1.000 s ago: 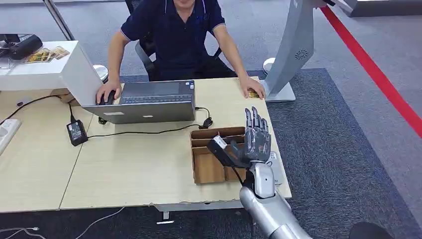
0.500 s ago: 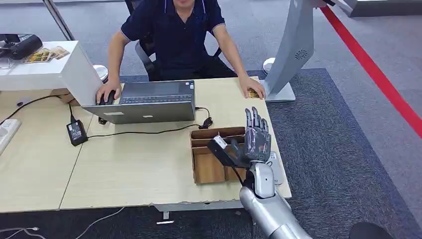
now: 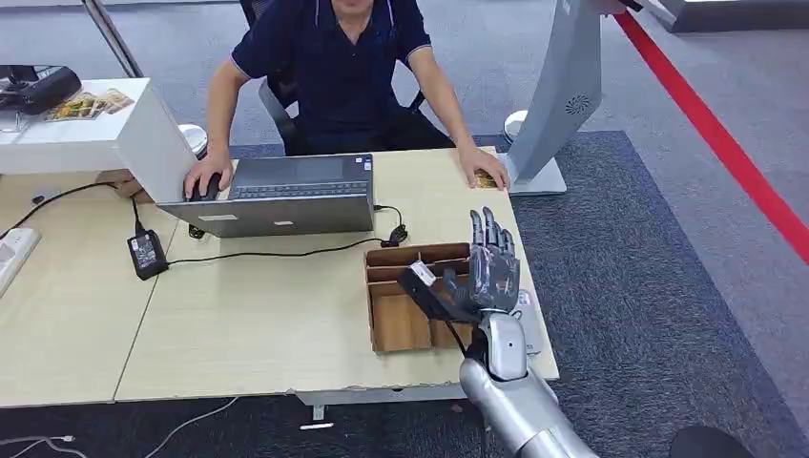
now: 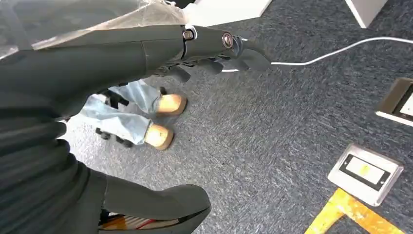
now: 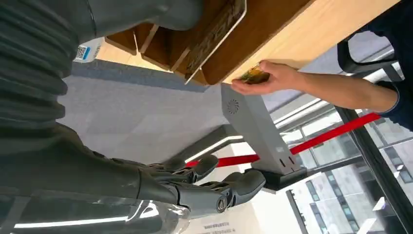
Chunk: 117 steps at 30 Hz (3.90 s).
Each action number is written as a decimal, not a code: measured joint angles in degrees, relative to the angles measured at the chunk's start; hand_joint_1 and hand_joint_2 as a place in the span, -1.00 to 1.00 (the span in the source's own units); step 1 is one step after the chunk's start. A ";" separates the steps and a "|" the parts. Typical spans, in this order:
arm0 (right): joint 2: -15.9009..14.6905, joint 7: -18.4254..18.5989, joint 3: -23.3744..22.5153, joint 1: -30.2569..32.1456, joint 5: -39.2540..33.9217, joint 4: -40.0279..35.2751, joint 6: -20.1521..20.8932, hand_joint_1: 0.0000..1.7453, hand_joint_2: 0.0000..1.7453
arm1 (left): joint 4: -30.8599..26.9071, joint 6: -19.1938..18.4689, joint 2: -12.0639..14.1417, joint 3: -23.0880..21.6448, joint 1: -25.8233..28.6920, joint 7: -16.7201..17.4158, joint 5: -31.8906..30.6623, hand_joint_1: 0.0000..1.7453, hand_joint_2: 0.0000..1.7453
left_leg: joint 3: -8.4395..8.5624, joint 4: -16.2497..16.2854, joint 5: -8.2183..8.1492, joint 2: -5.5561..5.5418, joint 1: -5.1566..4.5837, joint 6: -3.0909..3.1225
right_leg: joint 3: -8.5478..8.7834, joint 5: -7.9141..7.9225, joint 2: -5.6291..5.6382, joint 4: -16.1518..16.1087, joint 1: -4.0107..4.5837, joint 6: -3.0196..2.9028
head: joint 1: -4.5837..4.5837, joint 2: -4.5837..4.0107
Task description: Pass the card to the sensor for recognition and then transmit it.
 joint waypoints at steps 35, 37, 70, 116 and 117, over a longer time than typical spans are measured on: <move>-0.22 0.00 0.00 -0.25 -0.37 1.09 0.00 -0.58 1.00 | 0.00 -0.02 0.00 -0.68 -0.03 -0.02 0.00 -1.00 1.00 | 0.01 0.00 0.00 0.00 0.00 0.00 | 0.01 0.00 0.00 0.00 0.00 0.00 | 0.00 0.00; -0.22 0.00 0.00 -0.25 -0.37 1.09 0.00 -0.56 1.00 | 0.00 0.00 0.00 -0.68 -0.03 -0.02 0.00 -1.00 1.00 | 0.01 0.00 0.00 0.00 0.00 0.00 | 0.01 0.00 0.00 0.00 0.00 0.00 | 0.00 0.00; -0.22 -0.02 0.00 -0.31 -0.83 2.08 0.00 -0.32 1.00 | 0.00 -0.02 0.00 -0.70 -0.06 -0.07 0.11 -1.00 1.00 | 0.01 0.00 0.00 0.00 0.00 0.00 | 0.01 0.00 0.00 0.00 0.00 0.00 | 0.00 0.00; -0.70 1.40 1.20 -0.59 -1.84 3.30 -0.09 1.00 1.00 | 0.00 -0.09 0.11 -0.70 -0.24 -0.39 0.96 -1.00 1.00 | 0.04 0.00 0.00 0.01 0.00 0.00 | 0.03 0.00 0.00 0.00 0.00 0.00 | 0.00 0.00; -0.77 1.40 1.29 -0.58 -1.51 3.26 -0.09 1.00 1.00 | 0.00 -0.07 0.11 -0.70 -0.24 -0.39 0.98 -1.00 1.00 | 0.04 0.00 0.00 0.01 0.00 0.00 | 0.03 0.00 0.00 0.00 0.00 0.00 | 0.00 0.00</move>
